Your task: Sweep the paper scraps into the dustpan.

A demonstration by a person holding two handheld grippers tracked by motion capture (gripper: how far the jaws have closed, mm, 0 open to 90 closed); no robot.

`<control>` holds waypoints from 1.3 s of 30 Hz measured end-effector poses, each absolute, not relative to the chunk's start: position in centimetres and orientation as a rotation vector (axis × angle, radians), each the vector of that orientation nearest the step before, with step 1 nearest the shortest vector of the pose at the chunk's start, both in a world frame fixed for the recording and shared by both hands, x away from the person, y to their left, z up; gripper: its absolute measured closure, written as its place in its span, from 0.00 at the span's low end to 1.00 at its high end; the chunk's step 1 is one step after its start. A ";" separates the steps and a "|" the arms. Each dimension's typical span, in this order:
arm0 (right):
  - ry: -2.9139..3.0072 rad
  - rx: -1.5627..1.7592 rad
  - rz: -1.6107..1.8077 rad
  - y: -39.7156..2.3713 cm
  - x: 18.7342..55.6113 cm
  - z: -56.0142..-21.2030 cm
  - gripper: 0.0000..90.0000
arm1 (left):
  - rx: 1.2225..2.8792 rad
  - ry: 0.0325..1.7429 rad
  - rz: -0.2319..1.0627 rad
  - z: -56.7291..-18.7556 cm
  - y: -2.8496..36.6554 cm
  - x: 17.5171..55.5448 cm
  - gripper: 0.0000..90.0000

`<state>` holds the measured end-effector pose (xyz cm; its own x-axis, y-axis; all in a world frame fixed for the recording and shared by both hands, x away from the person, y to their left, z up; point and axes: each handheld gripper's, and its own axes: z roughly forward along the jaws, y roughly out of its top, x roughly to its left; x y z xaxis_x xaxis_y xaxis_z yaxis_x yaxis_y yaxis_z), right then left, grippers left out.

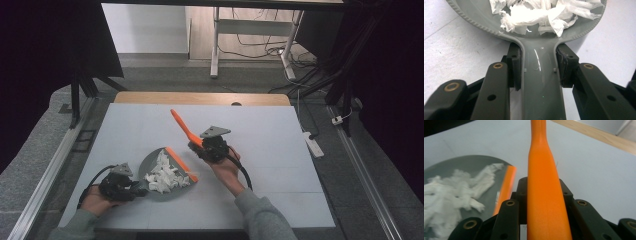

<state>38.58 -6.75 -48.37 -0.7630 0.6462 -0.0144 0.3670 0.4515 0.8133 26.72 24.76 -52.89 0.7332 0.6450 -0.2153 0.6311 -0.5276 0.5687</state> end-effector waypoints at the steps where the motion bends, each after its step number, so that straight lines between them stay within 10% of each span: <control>1: 2.379 0.884 1.214 -7.2 38.6 -48.5 0.78 | 2.296 0.957 0.025 -52.9 24.8 26.7 0.68; 39: 2.374 0.917 1.450 -6.5 33.8 -47.8 0.78 | 2.225 0.978 0.095 -52.6 23.5 25.6 0.68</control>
<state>33.76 -6.49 -47.77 -0.7838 0.6060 0.1357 0.3974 0.3216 0.8594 25.63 23.52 -52.62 0.7129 0.6725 -0.1989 0.6217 -0.4747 0.6231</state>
